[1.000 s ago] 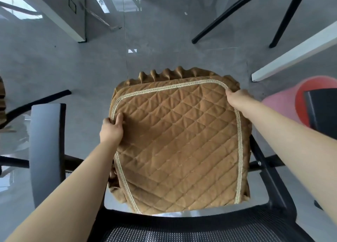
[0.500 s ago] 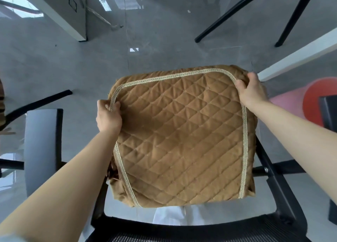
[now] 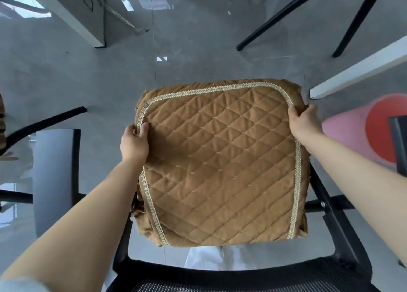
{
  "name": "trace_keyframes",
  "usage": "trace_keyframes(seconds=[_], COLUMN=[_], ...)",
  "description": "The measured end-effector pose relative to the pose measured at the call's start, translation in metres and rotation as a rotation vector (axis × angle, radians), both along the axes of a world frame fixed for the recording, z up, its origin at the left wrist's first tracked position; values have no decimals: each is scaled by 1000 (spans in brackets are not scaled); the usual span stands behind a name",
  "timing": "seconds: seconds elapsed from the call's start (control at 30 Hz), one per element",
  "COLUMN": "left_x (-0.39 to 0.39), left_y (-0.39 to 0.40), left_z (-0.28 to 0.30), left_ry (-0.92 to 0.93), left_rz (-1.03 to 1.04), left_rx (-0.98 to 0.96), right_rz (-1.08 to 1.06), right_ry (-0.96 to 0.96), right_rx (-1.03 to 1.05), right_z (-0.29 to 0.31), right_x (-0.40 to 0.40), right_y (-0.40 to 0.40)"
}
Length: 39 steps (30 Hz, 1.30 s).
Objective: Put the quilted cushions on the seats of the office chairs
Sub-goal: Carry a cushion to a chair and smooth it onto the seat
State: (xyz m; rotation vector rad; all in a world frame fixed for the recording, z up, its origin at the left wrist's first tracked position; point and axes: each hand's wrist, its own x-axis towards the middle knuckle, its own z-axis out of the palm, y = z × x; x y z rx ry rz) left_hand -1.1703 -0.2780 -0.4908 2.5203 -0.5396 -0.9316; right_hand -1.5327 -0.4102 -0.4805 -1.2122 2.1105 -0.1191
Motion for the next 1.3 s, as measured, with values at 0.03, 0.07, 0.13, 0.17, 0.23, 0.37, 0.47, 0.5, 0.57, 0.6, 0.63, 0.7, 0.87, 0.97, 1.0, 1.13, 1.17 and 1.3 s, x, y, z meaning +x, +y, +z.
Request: trace_keyframes(seconds=[0.03,0.07,0.13,0.17,0.23,0.37,0.47,0.5,0.57,0.6,0.63,0.7,0.87,0.97,1.0,1.13,1.17,1.3], left_x=[0,-1,-5,-5,-1,4,0,-3,-15,-22,-28,-40,-70,-88,-93,-115,-119,-132], left_y=[6,13,27,33,41,37,33,34,36,39,45,58,110,143,155,205,217,268], left_z=[-3,-5,-6,-6,-6,-1,3,8,23,36,51,70,154,194,210,282,301,373], left_ry=[23,39,58,74,103,129,120,114,111,117,134,198,351,366,367,328,309,220], left_rz=[17,33,66,79,81,35,27,25,21,14,0,-10,-67,-57,-40,33,50,122], left_rx=[4,19,51,53,53,63,51,50,56,61,64,96,129,72,52,-88,-136,-281], right_rz=[-14,-17,-16,-18,-18,19,96,127,185,207,219,231,302,374,418,593,646,803], right_ry=[-1,8,30,35,30,33,78,85,74,60,39,0,-99,-150,-153,-226,-237,-291], right_rx=[-19,-27,-27,-27,-35,-29,-31,-38,-34,-23,-2,47,100,135,120,83,71,-5], right_z=[-2,-4,-9,-11,-12,-8,3,9,24,35,50,73,154,201,220,295,311,367], right_x=[0,0,-2,-3,-4,-8,-7,-6,-2,0,3,7,19,29,29,32,35,55], right_y=[10,23,47,56,65,62,68,73,84,91,100,116,162,192,203,249,261,300])
